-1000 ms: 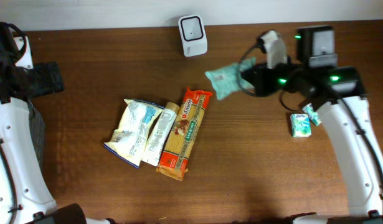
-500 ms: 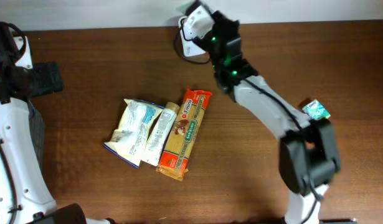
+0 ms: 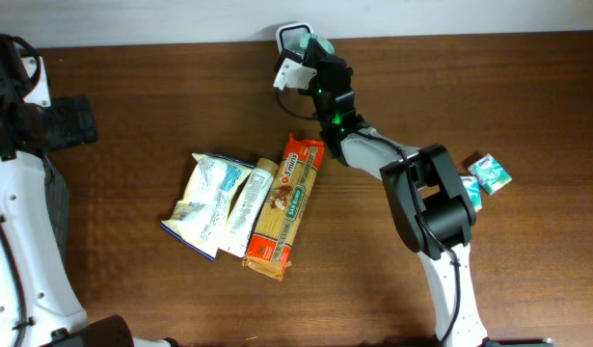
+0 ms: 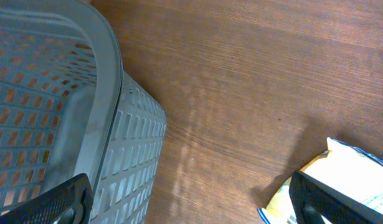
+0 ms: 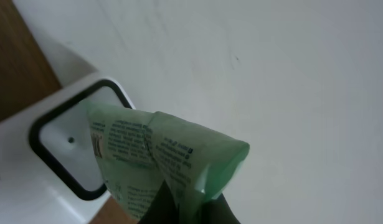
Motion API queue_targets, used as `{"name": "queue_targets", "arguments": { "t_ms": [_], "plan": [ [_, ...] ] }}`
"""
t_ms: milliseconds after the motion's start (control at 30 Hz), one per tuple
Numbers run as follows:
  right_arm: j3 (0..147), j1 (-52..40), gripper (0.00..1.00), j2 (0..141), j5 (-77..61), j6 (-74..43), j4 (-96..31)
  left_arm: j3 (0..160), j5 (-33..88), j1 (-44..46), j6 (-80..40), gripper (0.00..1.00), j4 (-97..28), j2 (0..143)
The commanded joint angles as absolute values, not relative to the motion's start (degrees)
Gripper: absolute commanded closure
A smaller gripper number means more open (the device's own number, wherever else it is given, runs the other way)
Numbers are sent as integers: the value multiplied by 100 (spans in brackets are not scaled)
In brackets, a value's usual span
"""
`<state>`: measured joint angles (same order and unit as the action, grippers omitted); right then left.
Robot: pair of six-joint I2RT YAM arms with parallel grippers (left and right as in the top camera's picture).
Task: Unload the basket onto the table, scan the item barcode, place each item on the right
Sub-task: 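Raise the wipes packet to the scanner and hold it there, then carry the wipes packet right and release it by the tissue packs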
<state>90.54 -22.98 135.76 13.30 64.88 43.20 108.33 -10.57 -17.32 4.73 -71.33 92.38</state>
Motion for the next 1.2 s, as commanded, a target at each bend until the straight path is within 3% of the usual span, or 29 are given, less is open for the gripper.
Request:
{"name": "queue_targets", "arguments": {
  "t_ms": [0,233,500,633,733,800,933,1033,1167],
  "plan": [
    [9699,-2176,96,13714,1391,6580,4372,10868,-1076,-1743,475,1,-7129,9168],
    [10525,-2091,96,14011,1096,6580,3374,10868,-1076,-1743,475,1,-7129,9168],
    [10525,-2097,96,13983,1142,6549,3667,10868,-1076,-1743,475,1,-7129,9168],
    [10525,-2104,96,13489,1577,5478,3538,10868,-1076,-1743,475,1,-7129,9168],
    [10525,-2097,96,12672,1743,4593,2561,10868,-1076,-1743,475,1,-7129,9168],
    [10525,-2080,96,11902,1564,3426,1131,10868,-1076,-1743,475,1,-7129,9168],
    [10525,-1638,96,10370,-515,1144,-1927,10868,-1076,-1743,475,1,-7129,9168],
    [10525,-880,96,9660,-1966,449,-3586,10868,-1076,-1743,475,1,-7129,9168],
    [10523,322,96,9520,-2018,117,-5448,10868,-1076,-1743,475,1,-7129,9168]
  ]
}}
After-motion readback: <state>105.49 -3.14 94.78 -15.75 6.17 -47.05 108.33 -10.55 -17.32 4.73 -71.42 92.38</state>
